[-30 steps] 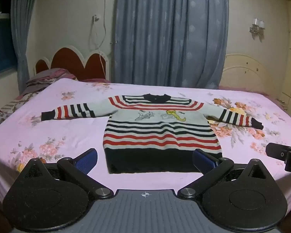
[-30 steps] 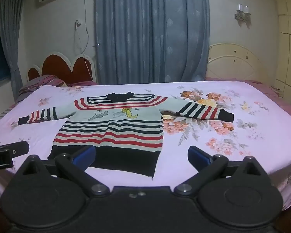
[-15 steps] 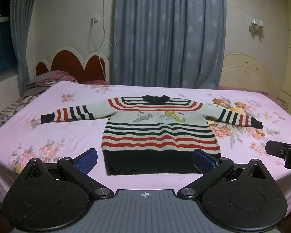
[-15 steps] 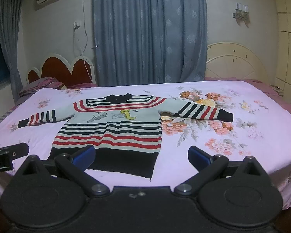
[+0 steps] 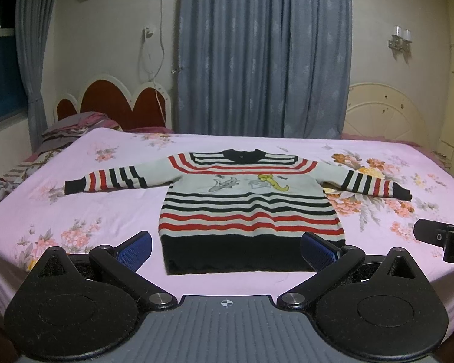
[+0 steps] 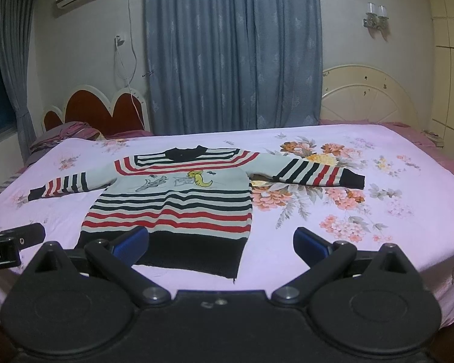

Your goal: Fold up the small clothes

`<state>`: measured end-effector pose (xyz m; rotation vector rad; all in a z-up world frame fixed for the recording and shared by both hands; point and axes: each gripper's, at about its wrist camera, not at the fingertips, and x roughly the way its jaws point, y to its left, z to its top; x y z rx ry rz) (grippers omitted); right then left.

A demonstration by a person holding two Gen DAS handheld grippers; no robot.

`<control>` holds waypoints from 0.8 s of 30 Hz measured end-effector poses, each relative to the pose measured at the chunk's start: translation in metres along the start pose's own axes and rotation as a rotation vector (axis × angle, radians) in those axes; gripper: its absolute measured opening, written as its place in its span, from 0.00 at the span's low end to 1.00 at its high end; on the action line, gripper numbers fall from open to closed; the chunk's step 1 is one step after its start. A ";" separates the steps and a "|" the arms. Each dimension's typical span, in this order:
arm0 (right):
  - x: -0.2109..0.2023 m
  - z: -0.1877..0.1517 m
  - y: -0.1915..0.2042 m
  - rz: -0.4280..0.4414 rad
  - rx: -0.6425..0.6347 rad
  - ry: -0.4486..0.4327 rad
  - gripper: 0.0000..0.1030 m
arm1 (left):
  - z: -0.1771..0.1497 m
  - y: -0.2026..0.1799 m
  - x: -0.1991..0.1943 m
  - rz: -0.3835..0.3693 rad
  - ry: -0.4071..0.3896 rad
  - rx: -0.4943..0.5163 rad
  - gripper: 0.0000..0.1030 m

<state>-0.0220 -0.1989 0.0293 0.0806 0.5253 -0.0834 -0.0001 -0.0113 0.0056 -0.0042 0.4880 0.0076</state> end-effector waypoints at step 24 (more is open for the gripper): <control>0.001 0.000 0.001 -0.005 -0.007 0.003 0.99 | -0.002 0.005 0.000 0.002 0.003 -0.003 1.00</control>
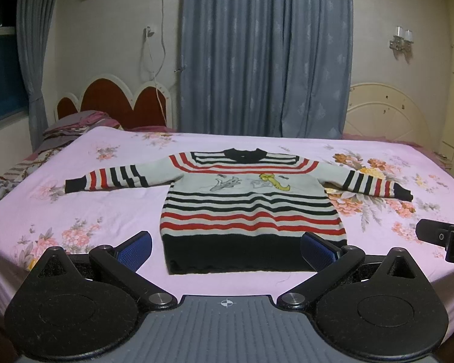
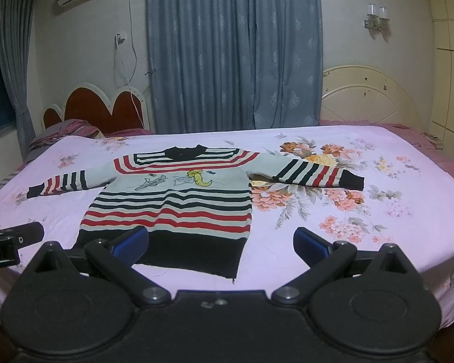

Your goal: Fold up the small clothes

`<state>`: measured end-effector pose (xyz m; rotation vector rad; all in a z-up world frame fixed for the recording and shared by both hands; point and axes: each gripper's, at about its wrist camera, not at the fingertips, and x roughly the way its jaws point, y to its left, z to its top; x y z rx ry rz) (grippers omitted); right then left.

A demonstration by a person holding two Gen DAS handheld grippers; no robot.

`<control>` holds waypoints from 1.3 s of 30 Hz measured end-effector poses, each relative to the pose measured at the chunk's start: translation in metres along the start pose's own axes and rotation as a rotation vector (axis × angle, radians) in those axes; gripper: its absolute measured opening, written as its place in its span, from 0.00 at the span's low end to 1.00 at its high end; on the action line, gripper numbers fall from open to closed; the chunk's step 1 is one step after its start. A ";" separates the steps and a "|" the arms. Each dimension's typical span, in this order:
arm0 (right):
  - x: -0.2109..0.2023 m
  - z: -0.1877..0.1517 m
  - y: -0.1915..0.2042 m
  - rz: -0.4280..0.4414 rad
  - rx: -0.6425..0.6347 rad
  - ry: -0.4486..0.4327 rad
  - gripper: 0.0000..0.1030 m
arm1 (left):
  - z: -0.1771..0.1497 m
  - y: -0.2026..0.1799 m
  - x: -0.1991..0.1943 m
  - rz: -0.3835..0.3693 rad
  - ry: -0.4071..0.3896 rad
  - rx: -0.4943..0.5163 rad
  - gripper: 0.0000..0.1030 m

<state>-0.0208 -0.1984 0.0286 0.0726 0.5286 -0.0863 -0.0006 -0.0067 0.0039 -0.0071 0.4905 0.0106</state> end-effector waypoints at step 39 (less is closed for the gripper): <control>0.014 0.002 0.011 -0.008 -0.003 0.008 0.99 | 0.001 0.006 0.019 -0.011 0.011 0.001 1.00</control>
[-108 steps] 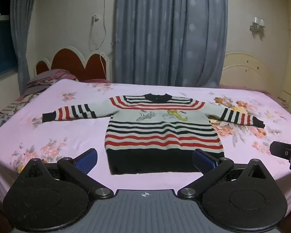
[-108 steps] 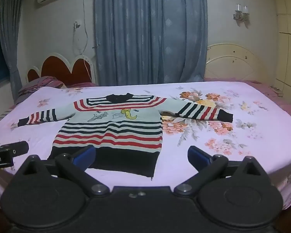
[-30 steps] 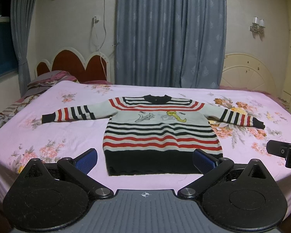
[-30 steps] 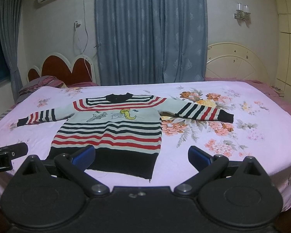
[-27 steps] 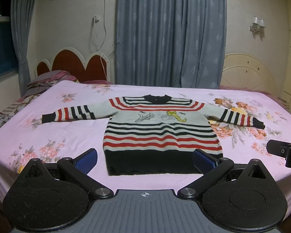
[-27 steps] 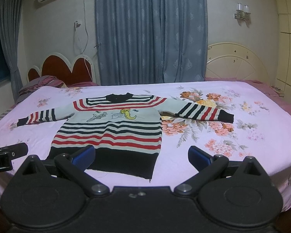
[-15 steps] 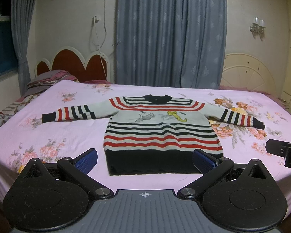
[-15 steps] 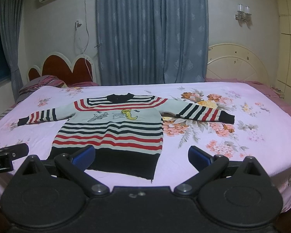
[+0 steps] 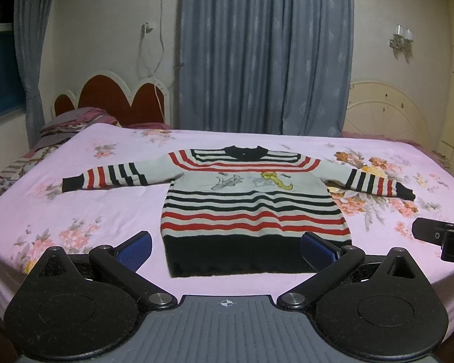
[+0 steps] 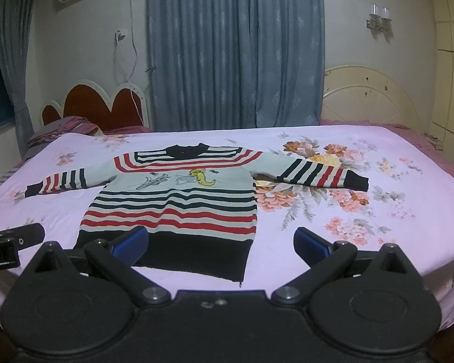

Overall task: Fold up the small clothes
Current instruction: 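Move the right tool to the sweater's sleeve cuff and grasp it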

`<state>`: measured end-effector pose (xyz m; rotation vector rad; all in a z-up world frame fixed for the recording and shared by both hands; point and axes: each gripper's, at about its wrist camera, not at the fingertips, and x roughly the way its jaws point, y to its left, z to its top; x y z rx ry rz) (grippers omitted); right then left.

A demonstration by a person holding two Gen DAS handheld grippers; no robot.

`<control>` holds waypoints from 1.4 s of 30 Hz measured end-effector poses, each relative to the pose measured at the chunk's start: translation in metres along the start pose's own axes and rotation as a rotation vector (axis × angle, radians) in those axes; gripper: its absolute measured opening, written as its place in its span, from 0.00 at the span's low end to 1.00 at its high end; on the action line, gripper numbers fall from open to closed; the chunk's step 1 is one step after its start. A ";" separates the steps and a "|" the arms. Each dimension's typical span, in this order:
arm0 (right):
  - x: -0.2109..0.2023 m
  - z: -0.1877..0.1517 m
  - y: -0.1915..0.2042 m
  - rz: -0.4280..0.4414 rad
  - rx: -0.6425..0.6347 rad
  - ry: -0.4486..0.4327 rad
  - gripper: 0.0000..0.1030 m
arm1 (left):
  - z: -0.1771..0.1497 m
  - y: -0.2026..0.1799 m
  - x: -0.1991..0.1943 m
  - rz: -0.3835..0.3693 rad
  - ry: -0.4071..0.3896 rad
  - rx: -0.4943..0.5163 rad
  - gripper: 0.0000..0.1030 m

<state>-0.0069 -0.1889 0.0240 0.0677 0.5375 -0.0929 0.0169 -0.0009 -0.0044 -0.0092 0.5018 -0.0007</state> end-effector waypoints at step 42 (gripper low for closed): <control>0.246 0.086 -0.069 -0.208 0.106 0.107 0.99 | 0.107 -0.067 0.299 -0.045 0.184 0.127 1.00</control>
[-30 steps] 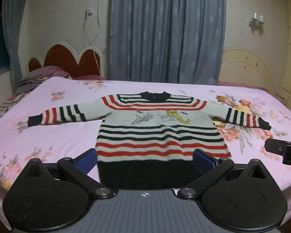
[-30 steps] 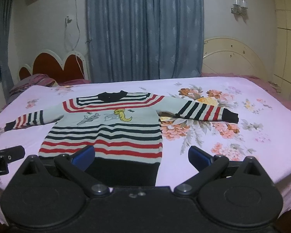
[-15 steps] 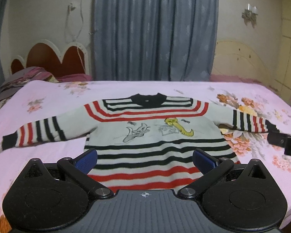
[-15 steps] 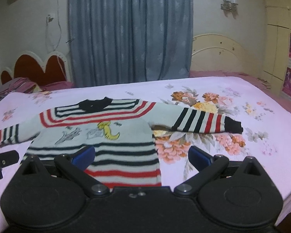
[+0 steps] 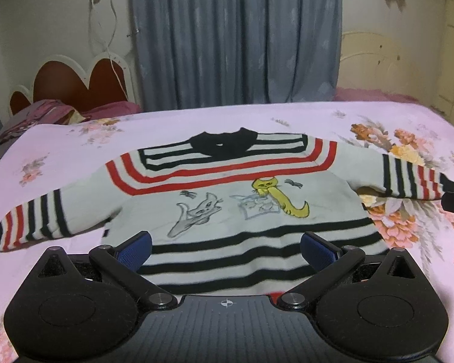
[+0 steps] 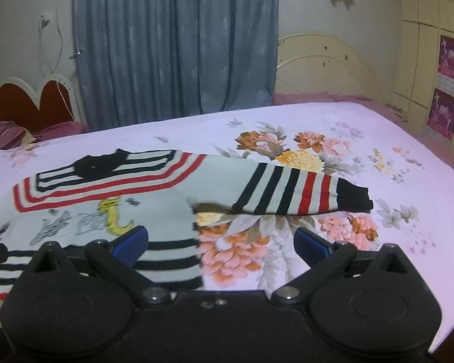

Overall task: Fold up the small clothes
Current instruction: 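Move the right tool to the sweater's sleeve cuff and grasp it, then fold the held sleeve across the sweater body with the right tool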

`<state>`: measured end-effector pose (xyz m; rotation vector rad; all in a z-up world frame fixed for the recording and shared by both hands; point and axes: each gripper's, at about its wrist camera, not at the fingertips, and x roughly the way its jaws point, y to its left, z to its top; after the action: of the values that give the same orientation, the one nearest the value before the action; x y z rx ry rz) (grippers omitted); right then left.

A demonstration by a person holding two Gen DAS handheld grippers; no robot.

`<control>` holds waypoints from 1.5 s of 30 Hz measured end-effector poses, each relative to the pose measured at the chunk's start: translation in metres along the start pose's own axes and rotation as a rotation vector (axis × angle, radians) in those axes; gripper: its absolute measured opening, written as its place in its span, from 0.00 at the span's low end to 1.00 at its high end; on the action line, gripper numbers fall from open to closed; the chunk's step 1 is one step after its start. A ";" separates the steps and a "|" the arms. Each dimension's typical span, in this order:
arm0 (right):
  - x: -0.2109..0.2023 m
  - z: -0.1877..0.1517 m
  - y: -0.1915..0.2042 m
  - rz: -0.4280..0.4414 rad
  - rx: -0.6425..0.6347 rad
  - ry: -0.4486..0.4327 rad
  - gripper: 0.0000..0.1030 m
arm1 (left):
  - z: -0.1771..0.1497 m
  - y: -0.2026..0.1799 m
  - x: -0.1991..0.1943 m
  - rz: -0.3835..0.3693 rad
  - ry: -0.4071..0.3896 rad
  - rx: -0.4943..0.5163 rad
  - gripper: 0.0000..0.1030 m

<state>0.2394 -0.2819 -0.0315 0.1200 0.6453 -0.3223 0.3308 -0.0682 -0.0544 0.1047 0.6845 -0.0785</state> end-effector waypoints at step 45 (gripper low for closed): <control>0.210 0.058 -0.098 0.050 0.223 -0.001 0.06 | 0.037 0.074 0.157 0.060 0.185 -0.268 1.00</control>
<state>0.3978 -0.4404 -0.1134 0.3487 0.6035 -0.3459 0.4829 -0.0049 -0.1206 -0.1263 0.8701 0.0815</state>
